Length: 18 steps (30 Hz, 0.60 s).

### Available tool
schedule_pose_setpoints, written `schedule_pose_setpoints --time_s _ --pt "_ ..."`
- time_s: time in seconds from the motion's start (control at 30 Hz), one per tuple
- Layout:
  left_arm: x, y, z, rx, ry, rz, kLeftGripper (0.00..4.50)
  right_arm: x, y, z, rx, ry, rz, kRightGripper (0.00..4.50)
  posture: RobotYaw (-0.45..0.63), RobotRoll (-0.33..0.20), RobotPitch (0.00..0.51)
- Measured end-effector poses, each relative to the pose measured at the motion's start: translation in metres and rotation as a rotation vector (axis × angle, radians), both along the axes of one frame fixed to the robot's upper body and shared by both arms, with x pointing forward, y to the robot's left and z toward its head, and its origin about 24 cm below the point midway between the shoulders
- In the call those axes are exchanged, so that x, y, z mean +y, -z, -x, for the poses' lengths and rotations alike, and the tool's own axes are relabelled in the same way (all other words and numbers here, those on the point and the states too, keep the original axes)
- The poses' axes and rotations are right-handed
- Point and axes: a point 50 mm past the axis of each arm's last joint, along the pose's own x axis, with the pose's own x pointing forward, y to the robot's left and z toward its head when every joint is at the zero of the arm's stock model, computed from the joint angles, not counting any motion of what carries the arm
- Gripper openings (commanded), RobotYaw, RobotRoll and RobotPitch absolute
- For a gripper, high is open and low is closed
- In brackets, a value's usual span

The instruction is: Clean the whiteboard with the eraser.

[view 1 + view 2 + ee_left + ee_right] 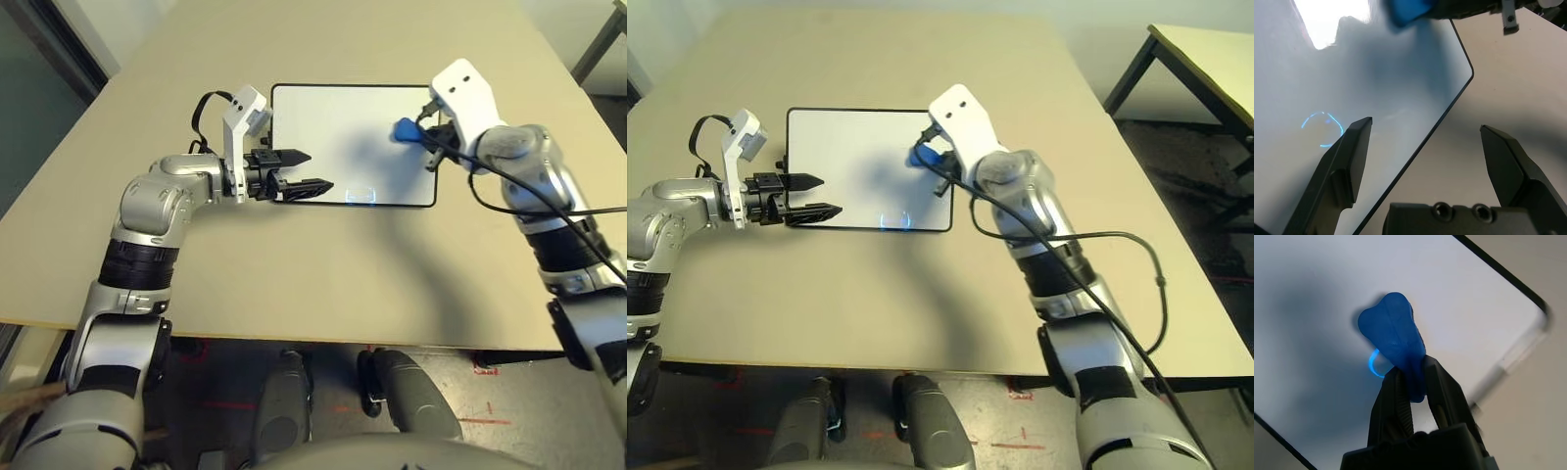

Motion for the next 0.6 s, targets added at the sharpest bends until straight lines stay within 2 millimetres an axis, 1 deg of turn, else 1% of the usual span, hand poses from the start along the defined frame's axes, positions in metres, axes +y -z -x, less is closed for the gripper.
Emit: schedule_pose_setpoints --time_s 0.23,0.37,0.5,0.6 --pt "0.001 0.001 0.0 0.0 -0.01 -0.002 4.5 0.029 -0.007 -0.008 -0.016 -0.081 -0.003 0.51 -0.11 0.0 0.133" --pt "0.001 0.001 0.0 0.0 -0.013 -0.002 4.5 0.045 -0.006 -0.008 -0.015 -0.123 -0.007 0.51 -0.11 0.0 0.135" --pt "0.001 0.001 0.0 0.0 -0.017 -0.003 4.5 0.051 -0.004 -0.008 -0.018 -0.151 0.004 0.51 -0.11 0.0 0.135" --pt "0.001 0.001 0.0 0.0 -0.017 -0.002 4.5 0.051 -0.004 -0.008 -0.023 -0.155 0.009 0.51 -0.12 0.0 0.135"
